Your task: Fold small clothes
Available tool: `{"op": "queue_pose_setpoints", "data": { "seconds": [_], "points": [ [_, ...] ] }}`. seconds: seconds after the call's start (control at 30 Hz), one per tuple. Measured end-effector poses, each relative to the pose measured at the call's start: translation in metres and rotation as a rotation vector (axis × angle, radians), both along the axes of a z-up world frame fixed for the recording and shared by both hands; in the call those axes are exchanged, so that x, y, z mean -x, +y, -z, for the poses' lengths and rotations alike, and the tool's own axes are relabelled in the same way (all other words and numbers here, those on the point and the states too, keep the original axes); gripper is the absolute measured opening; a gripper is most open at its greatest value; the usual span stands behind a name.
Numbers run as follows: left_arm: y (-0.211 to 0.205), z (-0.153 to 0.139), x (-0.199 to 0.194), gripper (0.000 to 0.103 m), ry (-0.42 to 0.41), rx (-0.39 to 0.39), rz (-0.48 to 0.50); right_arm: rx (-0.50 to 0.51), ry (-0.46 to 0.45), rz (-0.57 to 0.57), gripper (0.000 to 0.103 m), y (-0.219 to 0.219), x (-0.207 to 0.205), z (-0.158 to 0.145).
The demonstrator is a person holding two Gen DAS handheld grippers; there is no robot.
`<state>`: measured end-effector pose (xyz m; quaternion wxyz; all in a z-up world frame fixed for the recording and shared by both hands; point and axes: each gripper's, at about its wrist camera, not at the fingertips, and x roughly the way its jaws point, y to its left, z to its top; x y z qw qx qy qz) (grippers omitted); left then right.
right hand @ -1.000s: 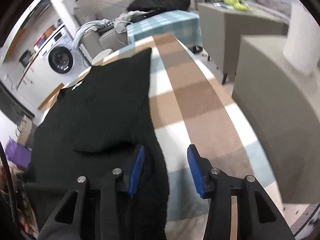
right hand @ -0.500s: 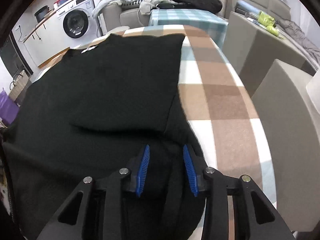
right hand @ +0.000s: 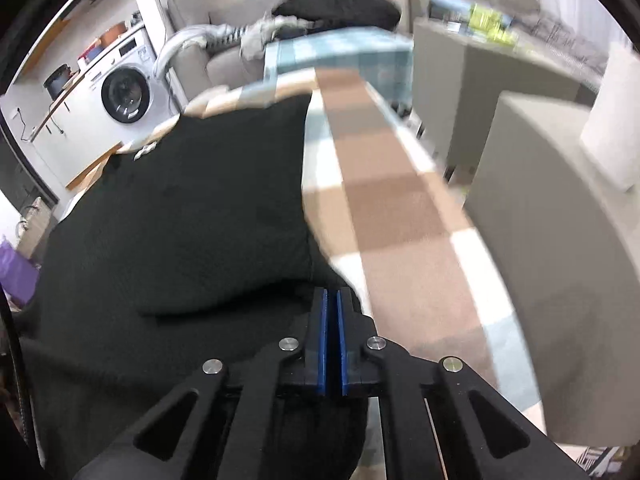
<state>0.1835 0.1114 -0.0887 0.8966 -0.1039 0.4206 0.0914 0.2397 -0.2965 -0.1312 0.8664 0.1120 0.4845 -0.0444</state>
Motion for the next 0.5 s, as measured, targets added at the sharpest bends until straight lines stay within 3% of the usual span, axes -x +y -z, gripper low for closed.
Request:
{"op": "queue_pose_setpoints", "data": {
  "seconds": [0.03,0.1,0.2,0.3,0.4,0.5],
  "points": [
    [0.007,0.001,0.002,0.087,0.0,0.025,-0.02,-0.005,-0.023,-0.008,0.01,0.002,0.004,-0.007],
    [0.019,0.003,0.005,0.087,-0.005,0.088,-0.049,-0.022,-0.057,-0.021,0.024,0.006,0.011,-0.019],
    [0.038,0.007,0.01,0.087,-0.013,0.176,-0.099,-0.058,-0.092,-0.02,0.029,0.008,0.024,-0.033],
    [0.061,0.01,0.014,0.08,-0.034,0.304,-0.143,-0.071,-0.123,-0.008,0.033,0.011,0.037,-0.046],
    [0.084,0.017,0.019,0.078,-0.042,0.477,-0.186,-0.085,-0.138,0.008,0.037,0.012,0.048,-0.053],
    [0.098,0.025,0.021,0.076,-0.051,0.593,-0.212,-0.093,-0.146,0.018,0.04,0.012,0.054,-0.057]
  ]
}}
